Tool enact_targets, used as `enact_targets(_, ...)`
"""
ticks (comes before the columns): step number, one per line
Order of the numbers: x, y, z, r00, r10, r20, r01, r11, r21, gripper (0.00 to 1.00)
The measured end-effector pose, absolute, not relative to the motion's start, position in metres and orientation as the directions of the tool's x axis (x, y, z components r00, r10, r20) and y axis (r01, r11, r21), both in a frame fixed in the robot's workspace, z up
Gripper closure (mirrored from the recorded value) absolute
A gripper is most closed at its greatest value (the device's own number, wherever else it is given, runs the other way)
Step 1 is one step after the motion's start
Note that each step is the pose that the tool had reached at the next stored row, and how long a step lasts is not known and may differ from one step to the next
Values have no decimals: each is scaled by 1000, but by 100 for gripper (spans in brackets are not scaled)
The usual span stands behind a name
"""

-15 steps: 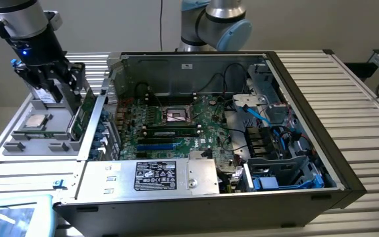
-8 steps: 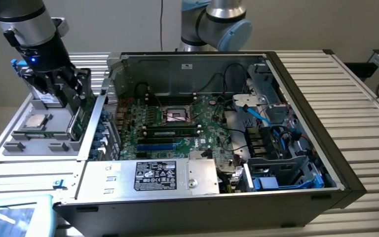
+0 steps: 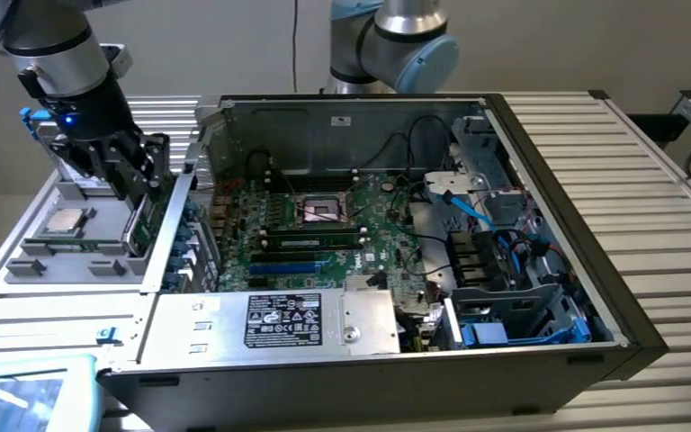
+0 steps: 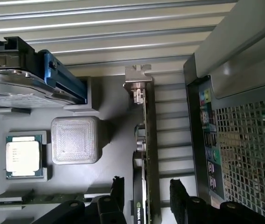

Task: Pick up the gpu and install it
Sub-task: 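Pick up the gpu and move the gpu toward the slot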

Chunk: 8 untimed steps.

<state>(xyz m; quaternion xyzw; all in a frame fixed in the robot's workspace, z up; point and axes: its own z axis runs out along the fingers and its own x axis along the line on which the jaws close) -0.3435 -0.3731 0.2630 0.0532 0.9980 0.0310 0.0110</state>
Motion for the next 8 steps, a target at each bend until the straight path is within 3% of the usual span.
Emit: enact_targets(8,-347,-370,249,-994,112,-17,111,992,63,48)
